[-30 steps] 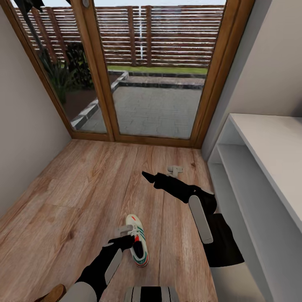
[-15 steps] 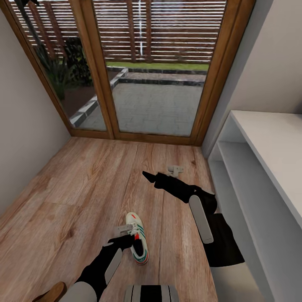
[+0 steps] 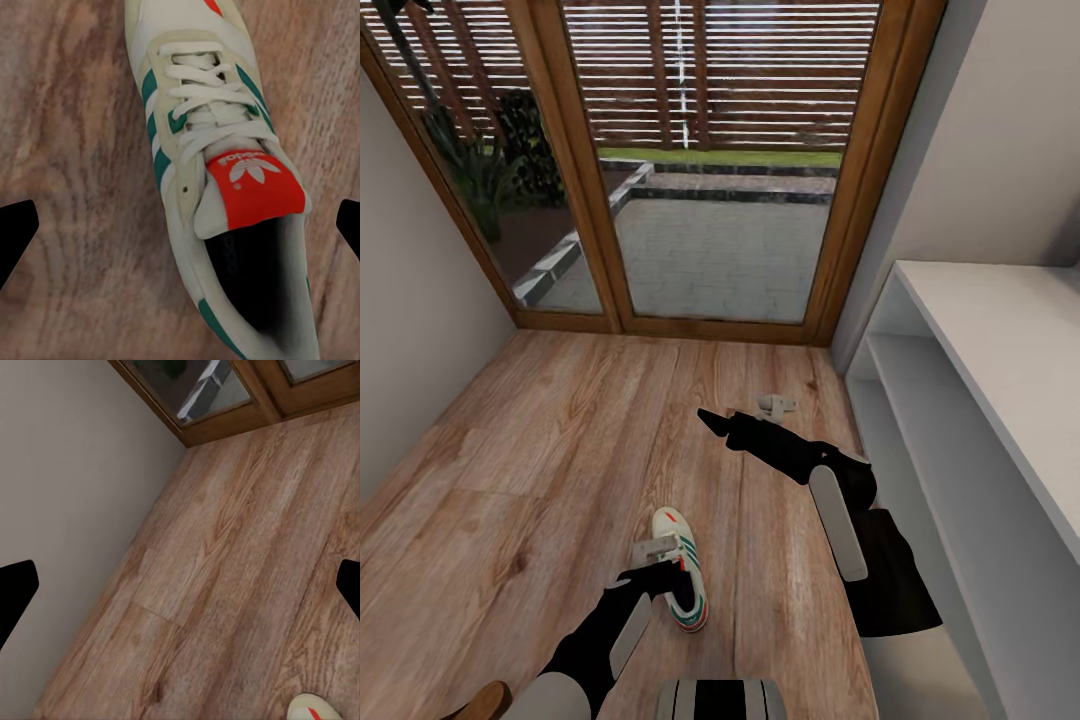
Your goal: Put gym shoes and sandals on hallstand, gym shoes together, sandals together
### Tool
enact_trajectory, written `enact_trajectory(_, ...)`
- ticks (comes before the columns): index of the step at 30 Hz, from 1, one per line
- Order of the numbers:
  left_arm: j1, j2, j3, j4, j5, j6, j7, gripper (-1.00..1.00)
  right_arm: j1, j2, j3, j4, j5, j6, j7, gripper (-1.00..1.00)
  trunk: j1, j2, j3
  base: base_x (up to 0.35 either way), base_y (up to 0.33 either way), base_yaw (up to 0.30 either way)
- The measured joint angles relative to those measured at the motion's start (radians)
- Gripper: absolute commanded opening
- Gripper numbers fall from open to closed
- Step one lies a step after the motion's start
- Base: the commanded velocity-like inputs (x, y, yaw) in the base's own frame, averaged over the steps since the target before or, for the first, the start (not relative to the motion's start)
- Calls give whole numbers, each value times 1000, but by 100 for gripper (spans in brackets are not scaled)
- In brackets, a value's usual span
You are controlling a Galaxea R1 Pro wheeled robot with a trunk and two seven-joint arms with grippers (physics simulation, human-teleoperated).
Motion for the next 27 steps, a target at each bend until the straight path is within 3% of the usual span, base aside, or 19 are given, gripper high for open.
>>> enact_trajectory(12,0,0,0,3,0,-1,-2,100,0,1,6,2,-2,-1,1,100,0,0,0,0,0,-116)
enact_trajectory(15,0,0,1,3,0,-1,-4,100,0,1,62,2,-7,-1,2,100,0,0,0,0,0,-48)
enact_trajectory(16,0,0,1,3,0,-1,-5,100,0,1,73,2,-13,-2,3,100,0,0,0,0,0,-14)
enact_trajectory(17,0,0,1,3,0,-1,-8,100,0,1,100,2,-51,-1,3,100,0,0,0,0,0,-11)
enact_trajectory(18,0,0,1,3,0,-1,-8,100,0,1,105,2,-64,-1,3,100,0,0,0,0,0,-9)
enact_trajectory(22,0,0,1,3,0,-1,-10,100,0,1,114,3,-108,-1,2,100,0,0,0,0,0,-5)
enact_trajectory(27,0,0,1,3,0,-1,-10,100,0,1,118,3,-136,-1,2,100,0,0,0,0,0,-2)
